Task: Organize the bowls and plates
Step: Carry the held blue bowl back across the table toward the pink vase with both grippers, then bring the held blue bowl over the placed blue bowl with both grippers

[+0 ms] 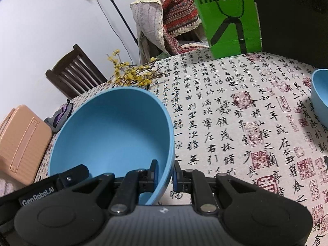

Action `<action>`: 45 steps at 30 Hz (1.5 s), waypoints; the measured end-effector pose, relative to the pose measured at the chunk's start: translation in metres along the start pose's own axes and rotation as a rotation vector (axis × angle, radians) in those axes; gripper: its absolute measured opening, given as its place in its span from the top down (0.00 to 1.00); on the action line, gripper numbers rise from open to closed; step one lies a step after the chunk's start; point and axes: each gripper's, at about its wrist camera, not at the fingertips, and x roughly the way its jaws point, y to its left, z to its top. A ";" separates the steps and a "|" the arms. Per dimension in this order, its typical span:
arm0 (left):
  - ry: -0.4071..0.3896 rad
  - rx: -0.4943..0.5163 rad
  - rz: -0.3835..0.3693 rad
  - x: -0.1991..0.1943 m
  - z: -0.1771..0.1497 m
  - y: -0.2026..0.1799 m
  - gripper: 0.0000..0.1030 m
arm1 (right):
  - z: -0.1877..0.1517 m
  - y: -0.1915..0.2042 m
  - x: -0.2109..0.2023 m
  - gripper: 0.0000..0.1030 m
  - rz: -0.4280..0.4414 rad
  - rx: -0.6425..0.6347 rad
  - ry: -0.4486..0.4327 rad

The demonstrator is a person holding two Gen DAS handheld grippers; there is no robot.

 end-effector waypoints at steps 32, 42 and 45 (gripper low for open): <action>-0.030 -0.085 0.066 -0.041 -0.004 0.069 0.88 | -0.015 0.071 -0.001 0.87 0.074 -0.133 0.055; -0.015 -0.105 0.062 -0.053 -0.013 0.089 0.88 | -0.032 0.089 -0.008 0.86 0.072 -0.166 0.084; -0.009 -0.105 0.059 -0.056 -0.016 0.093 0.88 | -0.036 0.091 -0.010 0.86 0.075 -0.157 0.102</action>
